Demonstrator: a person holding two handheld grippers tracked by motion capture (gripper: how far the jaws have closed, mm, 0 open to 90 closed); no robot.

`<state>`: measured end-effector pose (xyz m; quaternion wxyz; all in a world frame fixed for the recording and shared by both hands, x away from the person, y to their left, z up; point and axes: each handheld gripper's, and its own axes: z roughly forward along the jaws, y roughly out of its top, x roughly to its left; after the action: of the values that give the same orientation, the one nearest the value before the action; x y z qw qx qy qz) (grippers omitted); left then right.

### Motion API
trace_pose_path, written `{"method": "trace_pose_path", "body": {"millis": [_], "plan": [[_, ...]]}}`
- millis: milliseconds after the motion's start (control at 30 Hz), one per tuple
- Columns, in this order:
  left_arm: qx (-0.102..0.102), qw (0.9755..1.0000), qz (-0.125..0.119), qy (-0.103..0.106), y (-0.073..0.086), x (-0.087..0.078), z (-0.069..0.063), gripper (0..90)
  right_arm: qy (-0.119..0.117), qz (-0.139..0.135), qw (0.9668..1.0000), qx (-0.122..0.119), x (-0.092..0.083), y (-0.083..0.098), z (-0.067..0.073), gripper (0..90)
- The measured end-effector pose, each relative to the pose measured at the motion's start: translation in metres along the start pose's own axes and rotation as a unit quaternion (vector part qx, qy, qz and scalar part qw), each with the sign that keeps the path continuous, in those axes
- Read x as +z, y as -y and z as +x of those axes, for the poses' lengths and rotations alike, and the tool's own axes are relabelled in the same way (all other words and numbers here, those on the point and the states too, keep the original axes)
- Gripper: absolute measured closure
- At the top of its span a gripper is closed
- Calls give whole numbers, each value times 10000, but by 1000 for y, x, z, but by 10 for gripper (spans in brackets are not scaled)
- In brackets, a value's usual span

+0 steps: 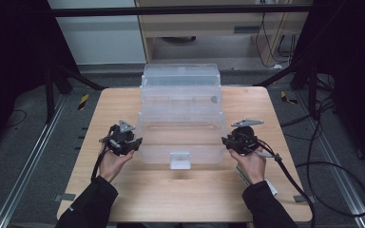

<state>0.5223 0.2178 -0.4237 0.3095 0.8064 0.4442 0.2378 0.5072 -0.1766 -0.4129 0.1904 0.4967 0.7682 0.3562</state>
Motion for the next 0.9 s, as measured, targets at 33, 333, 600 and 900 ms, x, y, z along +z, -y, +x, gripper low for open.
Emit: {"method": "trace_pose_path", "body": {"millis": [33,333,600,900], "plan": [[-13,10000,-9,-2,0,0,0,632,0,-1,10000,5,0,0,0,710],[-120,9999,-88,5,4,-4,-2,648,50,3,10000,55,-1,1,2,726],[-138,9999,-80,-15,11,-12,-6,649,78,40,10000,-14,-6,5,8,726],[-149,9998,-103,-14,17,-18,-10,649,23,111,9999,-64,-14,10,13,731]]}}
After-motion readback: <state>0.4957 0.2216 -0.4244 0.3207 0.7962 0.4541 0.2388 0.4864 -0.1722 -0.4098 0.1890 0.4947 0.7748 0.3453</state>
